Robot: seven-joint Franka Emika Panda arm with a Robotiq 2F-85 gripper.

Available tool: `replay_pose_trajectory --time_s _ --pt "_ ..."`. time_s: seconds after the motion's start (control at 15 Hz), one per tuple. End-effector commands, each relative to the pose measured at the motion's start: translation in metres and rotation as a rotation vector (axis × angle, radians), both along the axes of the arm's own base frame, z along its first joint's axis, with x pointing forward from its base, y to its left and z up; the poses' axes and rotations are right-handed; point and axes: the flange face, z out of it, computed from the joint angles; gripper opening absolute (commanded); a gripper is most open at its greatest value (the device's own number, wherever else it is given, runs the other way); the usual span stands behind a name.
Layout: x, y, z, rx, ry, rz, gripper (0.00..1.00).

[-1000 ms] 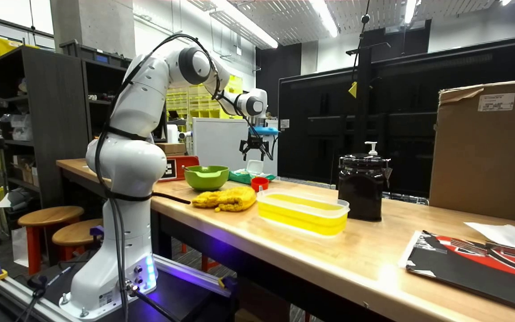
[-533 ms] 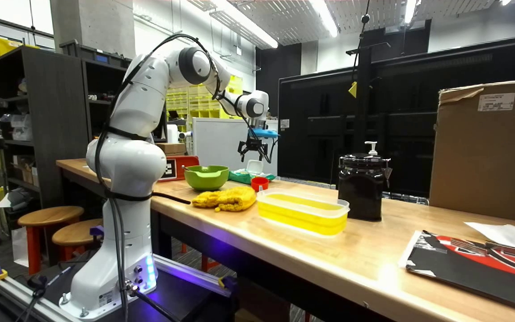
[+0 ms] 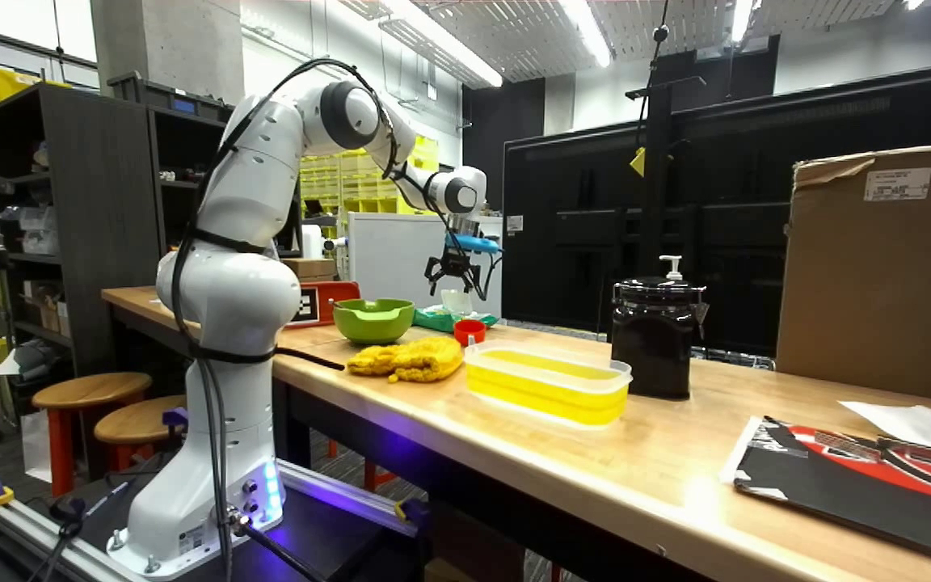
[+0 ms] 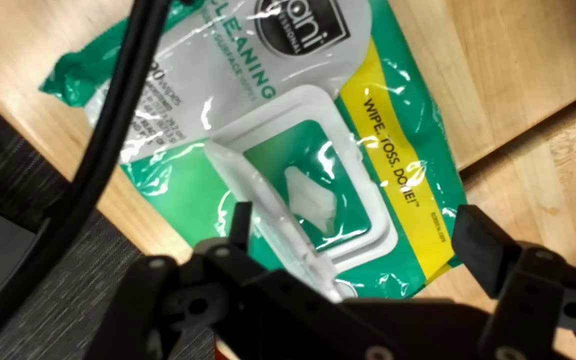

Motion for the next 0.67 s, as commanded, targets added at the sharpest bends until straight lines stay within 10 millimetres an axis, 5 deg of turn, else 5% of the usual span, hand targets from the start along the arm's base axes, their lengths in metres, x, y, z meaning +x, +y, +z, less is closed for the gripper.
replay_pose_trajectory --time_s 0.0,0.6 --pt "-0.026 0.001 0.020 0.023 0.048 -0.051 1.00" --pt "-0.053 0.013 0.019 0.052 0.109 -0.122 1.00"
